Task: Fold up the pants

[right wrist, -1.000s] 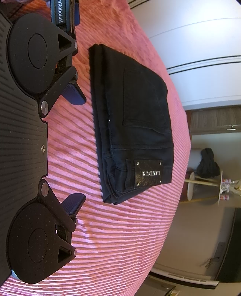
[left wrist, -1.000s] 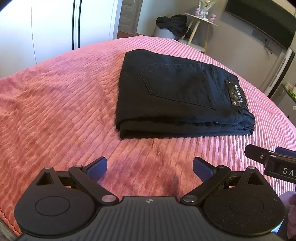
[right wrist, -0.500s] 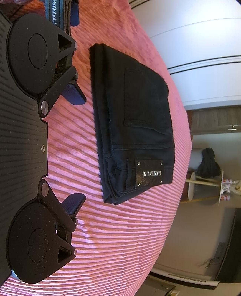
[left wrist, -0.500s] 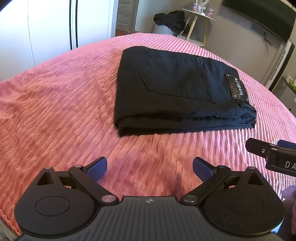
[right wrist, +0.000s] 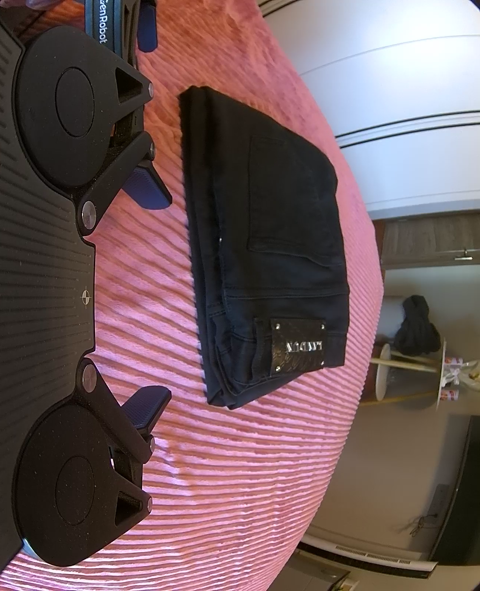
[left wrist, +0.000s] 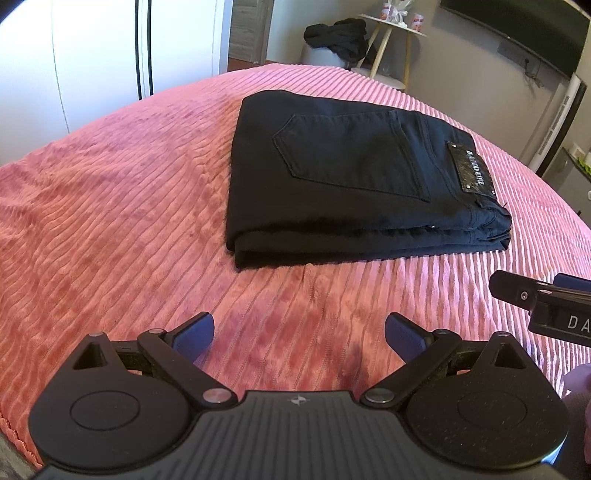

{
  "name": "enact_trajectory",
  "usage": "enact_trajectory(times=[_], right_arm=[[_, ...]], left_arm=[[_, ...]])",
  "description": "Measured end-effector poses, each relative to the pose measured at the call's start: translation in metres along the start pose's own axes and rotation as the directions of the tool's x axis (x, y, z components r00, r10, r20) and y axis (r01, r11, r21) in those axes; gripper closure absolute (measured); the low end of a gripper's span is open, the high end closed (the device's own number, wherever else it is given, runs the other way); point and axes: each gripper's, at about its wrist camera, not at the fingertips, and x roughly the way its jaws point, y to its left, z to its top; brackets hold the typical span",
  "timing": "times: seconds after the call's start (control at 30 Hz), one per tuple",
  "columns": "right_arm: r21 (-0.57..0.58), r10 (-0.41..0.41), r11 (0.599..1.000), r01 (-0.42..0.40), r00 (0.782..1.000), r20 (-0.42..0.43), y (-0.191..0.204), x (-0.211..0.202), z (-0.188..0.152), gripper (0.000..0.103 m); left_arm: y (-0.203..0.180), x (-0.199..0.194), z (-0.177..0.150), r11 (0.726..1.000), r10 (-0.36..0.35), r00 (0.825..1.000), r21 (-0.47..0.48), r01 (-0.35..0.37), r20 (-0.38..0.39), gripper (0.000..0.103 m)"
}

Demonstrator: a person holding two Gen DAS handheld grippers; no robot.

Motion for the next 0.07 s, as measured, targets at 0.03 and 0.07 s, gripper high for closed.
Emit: enact_trajectory(times=[0.03,0.07], right_arm=[[0.000,0.000,1.000,0.000,1.000,0.000,-0.0008,-0.0002,-0.0003,0.000],[0.000,0.000,1.000,0.000,1.000,-0.001,0.0000,0.0000,0.0000,0.000]], left_arm=[[-0.0001,0.0001,-0.0001,1.000,-0.003,1.000,0.002,0.003,-0.001,0.004],[-0.0005,0.0003,-0.0003,1.000,-0.006,1.000,0.004,0.006,-0.002,0.004]])
